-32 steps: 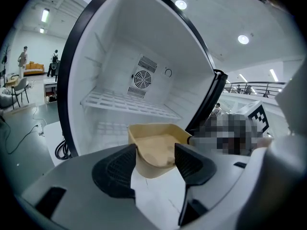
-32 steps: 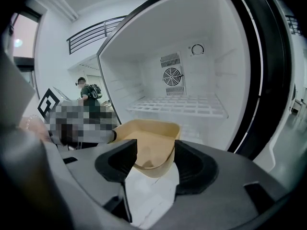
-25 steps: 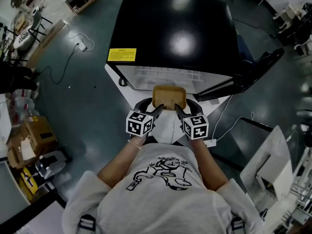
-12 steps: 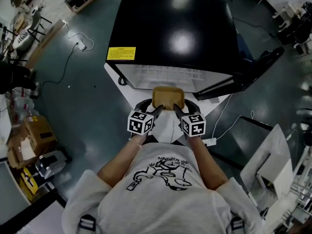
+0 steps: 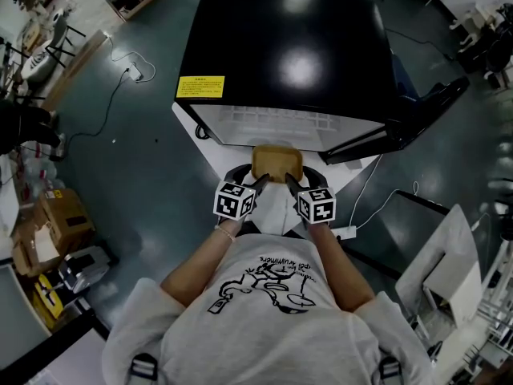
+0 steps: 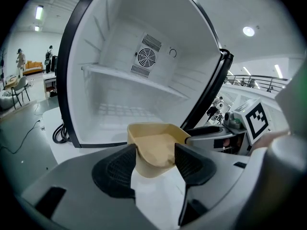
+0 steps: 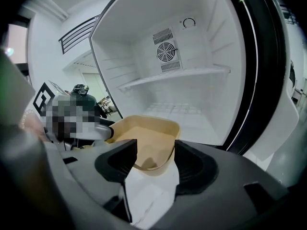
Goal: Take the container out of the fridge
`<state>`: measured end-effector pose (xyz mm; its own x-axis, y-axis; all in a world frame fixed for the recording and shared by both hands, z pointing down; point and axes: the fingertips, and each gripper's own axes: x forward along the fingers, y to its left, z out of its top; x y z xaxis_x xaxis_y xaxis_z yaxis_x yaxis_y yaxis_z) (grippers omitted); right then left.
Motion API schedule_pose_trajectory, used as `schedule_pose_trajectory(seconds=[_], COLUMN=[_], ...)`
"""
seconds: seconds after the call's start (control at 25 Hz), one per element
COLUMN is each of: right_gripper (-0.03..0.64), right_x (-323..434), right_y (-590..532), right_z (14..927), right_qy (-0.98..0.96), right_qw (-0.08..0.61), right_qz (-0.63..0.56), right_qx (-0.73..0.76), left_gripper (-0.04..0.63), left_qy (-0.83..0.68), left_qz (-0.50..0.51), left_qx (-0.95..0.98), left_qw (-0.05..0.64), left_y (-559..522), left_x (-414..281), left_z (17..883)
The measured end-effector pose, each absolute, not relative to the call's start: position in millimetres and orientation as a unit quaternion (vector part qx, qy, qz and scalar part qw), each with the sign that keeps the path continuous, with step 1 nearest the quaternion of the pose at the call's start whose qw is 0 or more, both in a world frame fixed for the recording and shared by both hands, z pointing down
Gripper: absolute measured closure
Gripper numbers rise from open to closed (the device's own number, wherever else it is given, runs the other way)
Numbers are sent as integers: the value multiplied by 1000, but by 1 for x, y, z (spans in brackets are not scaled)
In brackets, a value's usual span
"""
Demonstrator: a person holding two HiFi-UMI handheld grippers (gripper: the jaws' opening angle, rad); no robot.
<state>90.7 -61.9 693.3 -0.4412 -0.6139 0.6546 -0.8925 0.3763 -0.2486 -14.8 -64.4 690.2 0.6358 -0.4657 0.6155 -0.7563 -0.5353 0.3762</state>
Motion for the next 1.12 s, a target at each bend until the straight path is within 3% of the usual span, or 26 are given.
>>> schedule_pose_trajectory(seconds=[1.12], right_gripper=[382], right_x=[85], right_y=[-51], right_z=[747], right_qy=[-784], right_qw=[275], right_qz=[324], right_qx=[452], left_gripper=[336], left_qy=[-342], left_qz=[275], left_qx=[827], left_qw=[351], left_y=[-47], left_x=[-21], left_z=[748])
